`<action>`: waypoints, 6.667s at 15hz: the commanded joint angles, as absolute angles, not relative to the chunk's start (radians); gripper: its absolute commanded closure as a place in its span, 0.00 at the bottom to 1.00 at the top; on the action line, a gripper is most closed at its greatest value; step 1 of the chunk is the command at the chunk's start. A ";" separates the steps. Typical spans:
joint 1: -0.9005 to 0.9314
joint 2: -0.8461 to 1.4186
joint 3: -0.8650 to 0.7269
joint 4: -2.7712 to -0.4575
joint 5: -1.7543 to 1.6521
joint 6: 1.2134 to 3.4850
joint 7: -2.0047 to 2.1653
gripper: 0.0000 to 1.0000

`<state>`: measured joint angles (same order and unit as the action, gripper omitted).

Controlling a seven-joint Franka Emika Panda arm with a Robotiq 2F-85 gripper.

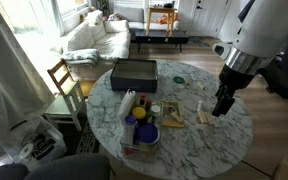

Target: Place the wooden blocks on the measuring cup parallel to one another then put them on the table.

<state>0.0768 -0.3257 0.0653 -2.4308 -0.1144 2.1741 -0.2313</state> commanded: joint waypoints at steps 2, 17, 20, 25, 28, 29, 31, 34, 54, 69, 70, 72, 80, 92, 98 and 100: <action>0.084 -0.326 0.059 -2.429 -0.117 2.172 -0.232 0.00; -0.034 -0.001 -0.112 -2.465 -0.153 2.576 -0.996 0.00; -0.063 0.035 -0.106 -2.494 -0.099 2.664 -1.121 0.00; -0.075 0.043 -0.094 -2.485 -0.108 2.647 -1.109 0.00; -0.073 0.042 -0.090 -2.481 -0.108 2.647 -1.106 0.00; -0.073 0.042 -0.090 -2.481 -0.108 2.647 -1.106 0.00; -0.077 0.061 -0.093 -2.481 -0.114 2.657 -1.103 0.00; -0.083 0.065 -0.088 -2.490 -0.077 2.673 -1.147 0.00; -0.102 0.142 -0.054 -2.482 0.001 2.673 -1.212 0.00; -0.126 0.153 -0.060 -2.470 0.003 2.687 -1.197 0.41; -0.127 0.154 -0.062 -2.470 -0.002 2.690 -1.193 0.41; -0.132 0.148 -0.066 -2.471 -0.011 2.692 -1.188 0.41; -0.137 0.103 -0.066 -2.466 -0.020 2.683 -1.194 0.41; -0.116 0.084 -0.046 -2.473 -0.031 2.668 -1.194 0.41; -0.110 0.076 -0.045 -2.475 -0.044 2.653 -1.177 0.41; -0.108 0.074 -0.045 -2.475 -0.044 2.645 -1.168 0.41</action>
<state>-0.1134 0.0969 -0.0450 -2.4598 -0.0233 2.6696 -1.1940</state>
